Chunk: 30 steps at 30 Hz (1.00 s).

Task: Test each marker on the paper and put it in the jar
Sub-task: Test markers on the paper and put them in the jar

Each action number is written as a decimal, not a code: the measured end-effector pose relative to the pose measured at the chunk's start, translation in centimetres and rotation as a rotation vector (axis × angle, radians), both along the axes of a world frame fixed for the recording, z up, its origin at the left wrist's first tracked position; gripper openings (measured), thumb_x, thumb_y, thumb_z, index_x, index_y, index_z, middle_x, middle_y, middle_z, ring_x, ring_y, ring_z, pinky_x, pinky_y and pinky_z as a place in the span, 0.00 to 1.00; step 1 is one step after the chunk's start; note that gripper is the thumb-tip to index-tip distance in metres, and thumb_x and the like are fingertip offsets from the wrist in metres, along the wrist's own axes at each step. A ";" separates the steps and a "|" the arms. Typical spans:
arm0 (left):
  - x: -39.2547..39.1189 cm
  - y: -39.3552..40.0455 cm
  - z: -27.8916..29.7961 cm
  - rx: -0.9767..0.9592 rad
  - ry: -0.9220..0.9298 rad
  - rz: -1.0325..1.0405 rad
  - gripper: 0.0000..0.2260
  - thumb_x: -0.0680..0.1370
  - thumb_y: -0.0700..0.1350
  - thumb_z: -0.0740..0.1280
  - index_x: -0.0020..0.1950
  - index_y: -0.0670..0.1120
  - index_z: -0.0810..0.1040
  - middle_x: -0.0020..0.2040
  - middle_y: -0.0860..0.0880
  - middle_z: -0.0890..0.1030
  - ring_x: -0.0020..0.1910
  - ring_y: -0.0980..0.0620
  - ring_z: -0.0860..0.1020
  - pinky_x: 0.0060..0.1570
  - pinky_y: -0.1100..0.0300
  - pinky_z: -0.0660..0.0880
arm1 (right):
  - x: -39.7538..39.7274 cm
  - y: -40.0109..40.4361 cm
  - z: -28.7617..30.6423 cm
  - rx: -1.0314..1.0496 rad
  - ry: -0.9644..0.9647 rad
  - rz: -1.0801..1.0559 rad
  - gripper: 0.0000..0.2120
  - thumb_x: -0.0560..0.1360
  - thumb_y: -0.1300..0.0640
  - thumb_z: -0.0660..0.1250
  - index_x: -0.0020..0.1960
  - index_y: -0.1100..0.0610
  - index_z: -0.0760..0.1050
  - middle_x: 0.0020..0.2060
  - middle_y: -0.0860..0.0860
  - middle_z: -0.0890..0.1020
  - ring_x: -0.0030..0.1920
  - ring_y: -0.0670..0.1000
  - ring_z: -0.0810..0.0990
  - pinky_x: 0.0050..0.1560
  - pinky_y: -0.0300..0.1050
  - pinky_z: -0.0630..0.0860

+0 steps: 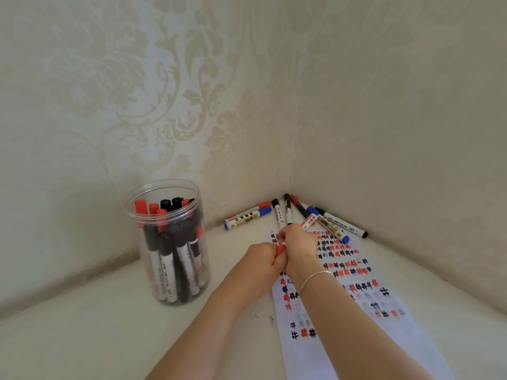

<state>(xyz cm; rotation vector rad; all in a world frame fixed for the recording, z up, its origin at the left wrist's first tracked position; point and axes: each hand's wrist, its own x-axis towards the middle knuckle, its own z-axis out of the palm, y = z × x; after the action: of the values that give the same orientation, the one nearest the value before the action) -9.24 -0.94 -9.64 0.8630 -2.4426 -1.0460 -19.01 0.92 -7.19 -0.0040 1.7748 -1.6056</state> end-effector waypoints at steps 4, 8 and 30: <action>0.1 -0.1 0.0 0.007 0.009 0.012 0.18 0.82 0.51 0.56 0.33 0.48 0.70 0.30 0.52 0.72 0.26 0.58 0.68 0.28 0.67 0.64 | 0.2 0.0 0.1 0.014 -0.013 0.065 0.05 0.71 0.68 0.65 0.38 0.62 0.69 0.32 0.54 0.73 0.30 0.49 0.71 0.28 0.43 0.68; 0.3 0.0 0.1 0.167 0.105 0.000 0.14 0.82 0.53 0.57 0.46 0.48 0.78 0.40 0.50 0.82 0.37 0.54 0.80 0.41 0.61 0.77 | -0.3 0.6 0.3 -0.072 0.047 0.274 0.07 0.71 0.62 0.70 0.44 0.61 0.72 0.33 0.53 0.76 0.30 0.50 0.74 0.38 0.47 0.79; 1.7 -0.4 1.6 -0.195 -0.154 0.191 0.18 0.80 0.56 0.58 0.32 0.51 0.63 0.29 0.53 0.68 0.28 0.55 0.65 0.29 0.59 0.60 | -1.3 2.3 1.1 -0.172 1.878 0.541 0.12 0.75 0.56 0.55 0.45 0.58 0.77 0.40 0.51 0.78 0.40 0.51 0.75 0.45 0.47 0.74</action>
<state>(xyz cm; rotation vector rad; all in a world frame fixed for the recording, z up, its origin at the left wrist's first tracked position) -7.58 -1.34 -8.03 1.1190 -2.4744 -0.6847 -20.26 3.17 -6.07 -2.4741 2.2797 -1.1343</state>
